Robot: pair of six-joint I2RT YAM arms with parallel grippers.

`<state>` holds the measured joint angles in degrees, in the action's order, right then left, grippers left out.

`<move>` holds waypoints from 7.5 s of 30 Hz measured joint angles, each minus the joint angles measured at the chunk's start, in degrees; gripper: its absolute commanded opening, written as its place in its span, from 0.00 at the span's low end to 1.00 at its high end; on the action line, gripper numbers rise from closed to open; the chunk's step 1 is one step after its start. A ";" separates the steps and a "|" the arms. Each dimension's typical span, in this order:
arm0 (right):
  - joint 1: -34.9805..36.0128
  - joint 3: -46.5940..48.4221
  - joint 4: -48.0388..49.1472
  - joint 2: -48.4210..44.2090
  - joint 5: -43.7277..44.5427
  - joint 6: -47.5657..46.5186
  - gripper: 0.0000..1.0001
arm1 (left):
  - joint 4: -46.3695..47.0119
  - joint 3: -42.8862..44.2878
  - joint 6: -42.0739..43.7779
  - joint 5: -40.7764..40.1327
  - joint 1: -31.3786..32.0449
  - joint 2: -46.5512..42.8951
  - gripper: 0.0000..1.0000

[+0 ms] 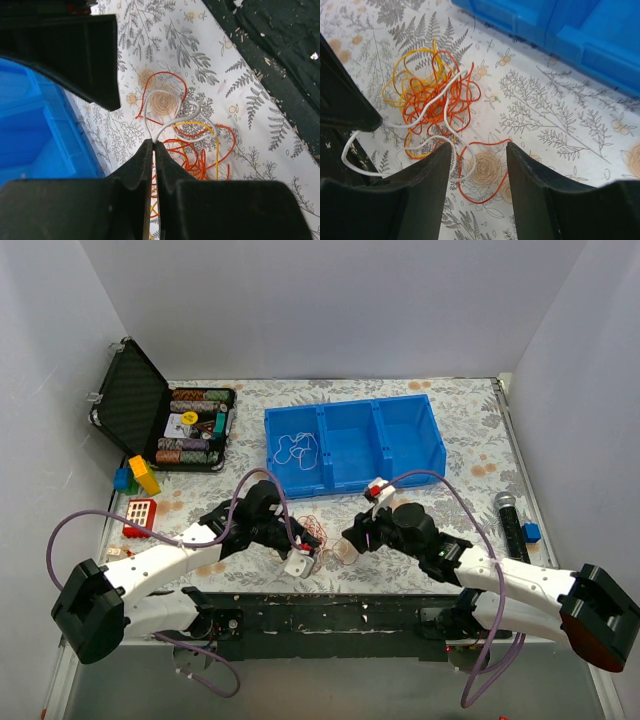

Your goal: Untangle the cables

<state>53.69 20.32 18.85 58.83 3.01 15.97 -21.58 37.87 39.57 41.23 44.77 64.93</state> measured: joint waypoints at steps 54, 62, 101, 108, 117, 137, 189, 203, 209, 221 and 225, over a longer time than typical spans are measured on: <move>-1.62 -3.63 12.70 4.66 -4.33 -0.24 0.67 | 20.74 57.70 -50.12 -4.87 3.06 3.06 0.00; -1.60 -8.07 13.25 6.25 -5.18 3.06 0.65 | 31.89 61.72 -46.34 -10.97 3.08 5.46 0.00; -1.60 -12.61 5.66 -11.19 -2.03 5.16 0.63 | 56.70 18.25 -52.46 -42.66 -15.93 15.50 0.00; -1.60 -12.61 3.80 -12.39 -0.85 5.09 0.63 | 56.98 15.76 -52.30 -42.12 -17.51 16.28 0.00; -1.60 -12.59 3.34 -12.90 0.26 5.09 0.63 | 53.75 14.25 -52.57 -39.32 -17.79 18.38 0.06; -1.62 -10.05 0.04 -15.39 2.47 4.46 0.63 | 45.55 17.42 -53.51 -44.76 -17.84 23.71 0.71; -2.80 -4.63 -9.99 -23.43 8.22 0.24 0.63 | 25.92 9.16 -41.53 -15.85 -4.04 28.11 0.00; -3.52 -2.29 -3.43 -15.04 8.87 -4.76 0.89 | 17.05 16.28 -47.65 -8.74 -3.67 15.47 0.00; -3.61 0.74 3.04 -8.22 5.20 -7.91 0.89 | 15.45 19.69 -50.62 -6.88 -2.99 5.38 0.00; -3.61 9.62 9.46 5.64 2.71 -10.05 0.60 | 10.73 29.64 -55.49 -5.07 -1.81 3.32 0.00; -3.61 8.72 9.46 7.45 0.98 -7.61 0.60 | 11.43 35.85 -57.35 -4.85 -1.79 2.82 0.00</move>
<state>50.09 29.04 28.32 66.28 3.99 8.36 -10.15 73.71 -17.78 36.38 42.98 67.75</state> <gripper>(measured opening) 0.600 0.018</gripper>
